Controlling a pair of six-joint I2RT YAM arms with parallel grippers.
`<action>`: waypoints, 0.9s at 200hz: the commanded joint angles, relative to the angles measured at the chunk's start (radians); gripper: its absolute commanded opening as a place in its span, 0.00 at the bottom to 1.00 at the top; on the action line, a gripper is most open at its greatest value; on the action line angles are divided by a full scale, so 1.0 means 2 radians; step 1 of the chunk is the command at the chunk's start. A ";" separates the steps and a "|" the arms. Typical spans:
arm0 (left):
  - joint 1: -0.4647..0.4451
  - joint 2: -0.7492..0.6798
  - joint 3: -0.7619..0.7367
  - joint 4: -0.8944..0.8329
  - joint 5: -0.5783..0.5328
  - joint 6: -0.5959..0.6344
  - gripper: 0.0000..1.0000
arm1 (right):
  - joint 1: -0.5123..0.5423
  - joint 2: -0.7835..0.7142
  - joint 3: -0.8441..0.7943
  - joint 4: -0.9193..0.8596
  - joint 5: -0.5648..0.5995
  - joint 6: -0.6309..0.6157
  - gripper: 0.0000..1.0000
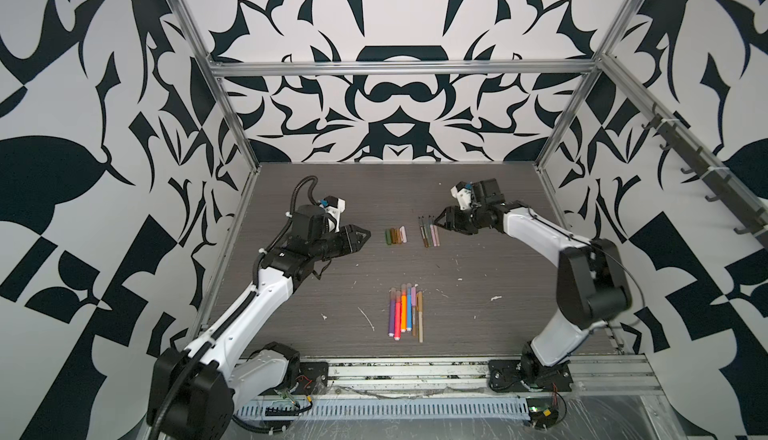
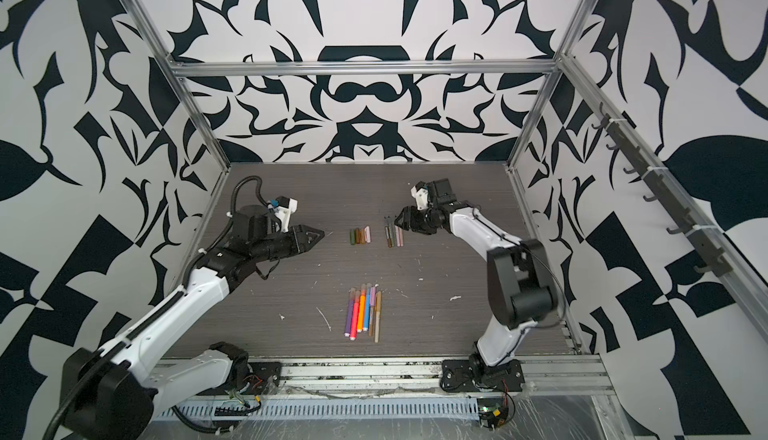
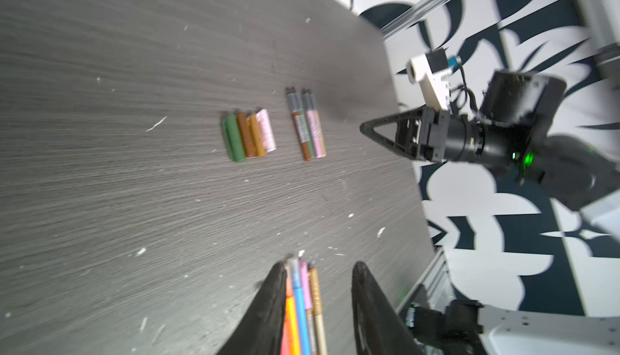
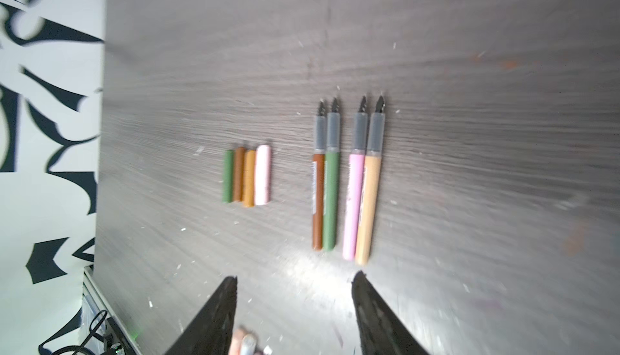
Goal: Open the pen caps
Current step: 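Raise the right gripper and move it back over the marker row while the left rises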
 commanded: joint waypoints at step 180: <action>0.000 0.017 0.038 0.029 0.046 -0.081 0.99 | 0.328 -0.230 -0.175 -0.018 0.223 0.069 0.57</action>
